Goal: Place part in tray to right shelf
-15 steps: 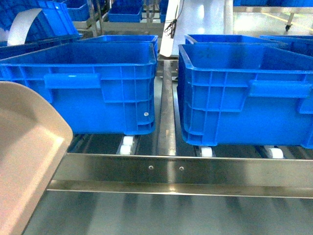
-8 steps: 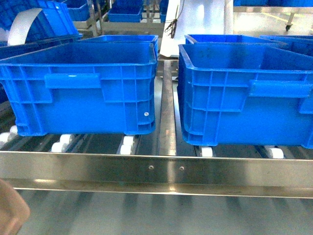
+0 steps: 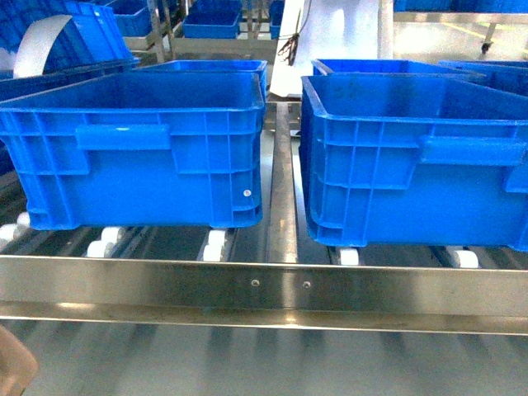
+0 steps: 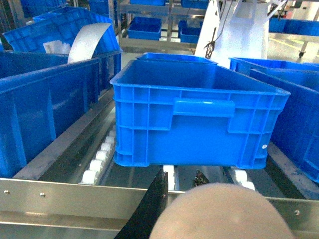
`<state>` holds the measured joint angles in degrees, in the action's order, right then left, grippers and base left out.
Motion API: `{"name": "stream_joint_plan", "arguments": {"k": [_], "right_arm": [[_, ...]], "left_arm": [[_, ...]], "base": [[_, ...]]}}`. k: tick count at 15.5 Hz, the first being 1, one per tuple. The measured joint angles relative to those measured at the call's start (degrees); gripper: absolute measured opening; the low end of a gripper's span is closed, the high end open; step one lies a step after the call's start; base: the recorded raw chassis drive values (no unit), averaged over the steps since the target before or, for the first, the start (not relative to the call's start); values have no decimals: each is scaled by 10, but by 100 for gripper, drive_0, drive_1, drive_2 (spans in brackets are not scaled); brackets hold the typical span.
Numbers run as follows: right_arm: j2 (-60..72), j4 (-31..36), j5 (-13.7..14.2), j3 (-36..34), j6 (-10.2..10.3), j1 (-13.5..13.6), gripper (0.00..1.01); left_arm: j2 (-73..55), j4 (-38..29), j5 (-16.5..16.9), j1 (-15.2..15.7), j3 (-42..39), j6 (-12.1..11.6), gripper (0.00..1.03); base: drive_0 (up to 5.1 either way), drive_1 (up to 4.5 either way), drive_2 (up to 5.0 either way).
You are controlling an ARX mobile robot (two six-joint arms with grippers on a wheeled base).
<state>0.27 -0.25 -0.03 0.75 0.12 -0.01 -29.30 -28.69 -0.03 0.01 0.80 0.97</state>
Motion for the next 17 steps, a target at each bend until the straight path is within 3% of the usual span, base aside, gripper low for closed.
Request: {"name": "stream_joint_plan", "arguments": {"k": [5,15,16,17], "right_arm": [[0,0,0,0,0,0,2],[0,0,0,0,0,0,2],[0,-1,0,0,0,0,2],[0,1,0,0,0,0,2]], "left_arm": [[91,90,0,0,0,0,12],[197,193,0,0,0,0,12],[259,285,2,0,0,-1,12],[287,280,0,0,0,-1,12]], "base": [[0,0,0],[0,0,0],[0,0,0],[0,0,0]]}}
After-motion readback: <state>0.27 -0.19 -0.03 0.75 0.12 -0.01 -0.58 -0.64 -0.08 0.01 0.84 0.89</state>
